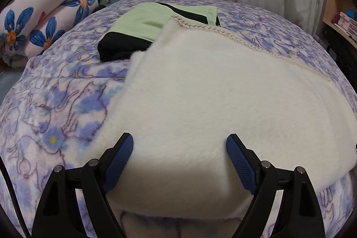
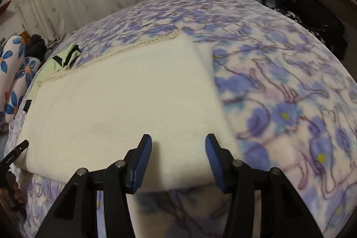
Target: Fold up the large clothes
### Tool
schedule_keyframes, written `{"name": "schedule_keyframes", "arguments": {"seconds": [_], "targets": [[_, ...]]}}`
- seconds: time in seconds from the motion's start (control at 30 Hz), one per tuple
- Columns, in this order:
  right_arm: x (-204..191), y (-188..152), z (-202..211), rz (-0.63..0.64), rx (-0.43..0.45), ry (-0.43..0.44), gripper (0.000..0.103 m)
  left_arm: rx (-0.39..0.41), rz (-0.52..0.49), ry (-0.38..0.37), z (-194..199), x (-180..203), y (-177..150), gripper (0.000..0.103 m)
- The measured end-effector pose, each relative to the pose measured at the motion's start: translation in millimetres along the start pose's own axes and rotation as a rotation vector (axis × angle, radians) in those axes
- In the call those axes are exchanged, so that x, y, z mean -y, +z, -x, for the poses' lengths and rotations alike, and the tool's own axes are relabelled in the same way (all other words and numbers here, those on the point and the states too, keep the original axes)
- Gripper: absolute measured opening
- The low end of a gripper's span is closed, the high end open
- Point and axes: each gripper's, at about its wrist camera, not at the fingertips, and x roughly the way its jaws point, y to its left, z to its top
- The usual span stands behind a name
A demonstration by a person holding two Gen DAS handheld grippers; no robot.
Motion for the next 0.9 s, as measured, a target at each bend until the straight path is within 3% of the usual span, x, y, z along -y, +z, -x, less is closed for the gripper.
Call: {"name": "schedule_keyframes", "arguments": {"seconds": [0.37, 0.53, 0.7, 0.9], "targets": [[-17, -5, 4, -0.015, -0.04, -0.092, 0.052, -0.062, 0.018, -0.004, 13, 5, -7, 0.085], [-26, -16, 21, -0.056, -0.06, -0.047, 0.052, -0.093, -0.004, -0.053, 38, 11, -22, 0.085], [-38, -35, 44, -0.095, -0.079, 0.015, 0.052, -0.136, 0.047, -0.134, 67, 7, -38, 0.085], [-59, -54, 78, -0.073, -0.07, 0.073, 0.052, -0.135, 0.053, -0.156, 104, -2, -52, 0.085]]}}
